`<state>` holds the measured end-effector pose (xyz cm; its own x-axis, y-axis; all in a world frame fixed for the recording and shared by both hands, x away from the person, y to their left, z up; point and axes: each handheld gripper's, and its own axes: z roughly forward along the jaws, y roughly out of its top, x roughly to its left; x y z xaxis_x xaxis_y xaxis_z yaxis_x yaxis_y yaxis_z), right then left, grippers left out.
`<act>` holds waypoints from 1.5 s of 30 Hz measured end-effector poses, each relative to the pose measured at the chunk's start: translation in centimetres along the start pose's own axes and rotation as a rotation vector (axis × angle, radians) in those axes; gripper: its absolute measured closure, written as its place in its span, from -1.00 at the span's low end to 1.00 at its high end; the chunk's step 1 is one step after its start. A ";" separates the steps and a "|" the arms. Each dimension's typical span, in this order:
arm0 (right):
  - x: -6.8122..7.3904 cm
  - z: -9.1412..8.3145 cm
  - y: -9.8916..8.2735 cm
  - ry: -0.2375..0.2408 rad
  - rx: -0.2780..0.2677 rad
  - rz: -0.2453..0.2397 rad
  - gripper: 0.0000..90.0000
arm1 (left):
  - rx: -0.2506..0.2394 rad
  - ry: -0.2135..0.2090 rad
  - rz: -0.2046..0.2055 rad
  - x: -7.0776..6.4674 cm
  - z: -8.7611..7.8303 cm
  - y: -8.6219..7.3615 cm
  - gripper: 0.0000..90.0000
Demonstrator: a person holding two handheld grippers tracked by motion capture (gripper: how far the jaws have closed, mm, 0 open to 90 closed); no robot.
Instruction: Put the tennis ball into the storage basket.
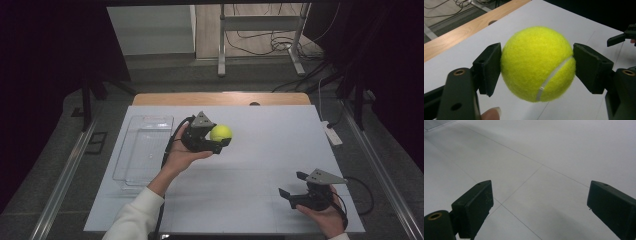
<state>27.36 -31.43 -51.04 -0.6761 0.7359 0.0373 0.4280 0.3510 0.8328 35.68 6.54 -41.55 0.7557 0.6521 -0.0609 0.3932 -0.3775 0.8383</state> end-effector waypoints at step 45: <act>0.0 0.0 0.0 -0.002 -0.001 -0.002 -0.84 | -0.046 0.085 -0.042 2.7 -3.1 -0.7 -0.39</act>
<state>27.38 -31.44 -50.99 -0.6760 0.7361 0.0344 0.4256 0.3519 0.8337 35.86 10.61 -40.57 0.6908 0.7211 -0.0521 0.3977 -0.3188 0.8603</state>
